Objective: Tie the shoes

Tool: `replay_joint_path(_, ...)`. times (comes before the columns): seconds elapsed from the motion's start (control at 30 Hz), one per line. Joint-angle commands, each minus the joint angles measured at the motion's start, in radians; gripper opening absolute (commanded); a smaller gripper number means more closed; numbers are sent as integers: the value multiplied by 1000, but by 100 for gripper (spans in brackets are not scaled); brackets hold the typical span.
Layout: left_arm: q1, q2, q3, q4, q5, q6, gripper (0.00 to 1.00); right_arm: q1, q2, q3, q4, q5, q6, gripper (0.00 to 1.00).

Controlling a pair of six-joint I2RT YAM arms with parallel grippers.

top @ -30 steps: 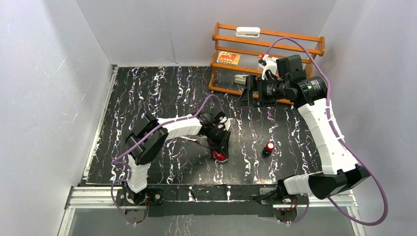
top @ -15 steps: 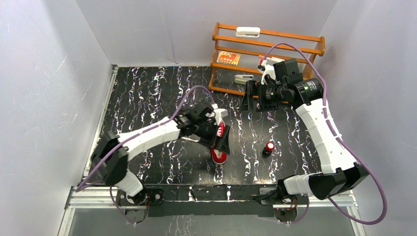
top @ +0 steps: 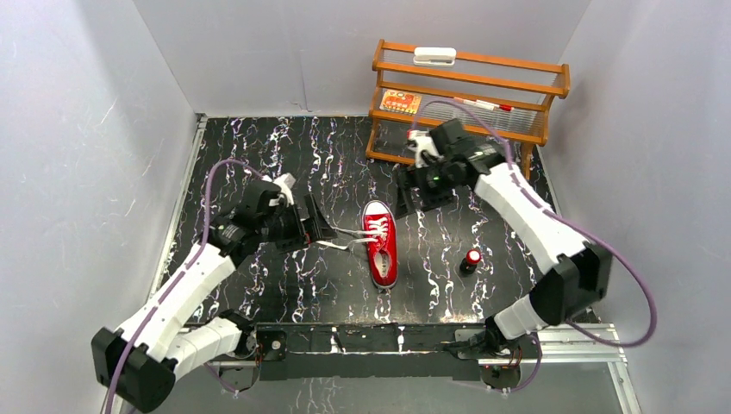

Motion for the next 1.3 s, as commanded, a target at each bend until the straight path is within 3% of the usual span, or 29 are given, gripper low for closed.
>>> replay_joint_path(0.0, 5, -105, 67, -145, -119, -140, 95, 152, 126, 28, 187, 48, -14, 89)
replay_joint_path(0.23, 5, -121, 303, -467, -227, -47, 96, 315, 468, 279, 218, 181, -89, 82)
replay_joint_path(0.37, 5, -129, 388, -616, -261, -38, 96, 336, 666, 471, 153, 187, -88, 71)
replay_joint_path(0.67, 4, -260, 381, -677, -254, -165, 98, 401, 878, 594, 187, 243, -205, 65)
replay_joint_path(0.97, 5, -257, 440, -734, -283, -154, 98, 474, 975, 624, 216, 349, -290, 59)
replay_joint_path(1.23, 5, -217, 427, -701, -288, -119, 98, 477, 926, 621, 278, 415, -218, 2)
replay_joint_path(1.27, 5, -212, 424, -687, -288, -112, 98, 470, 902, 630, 280, 416, -204, 0)
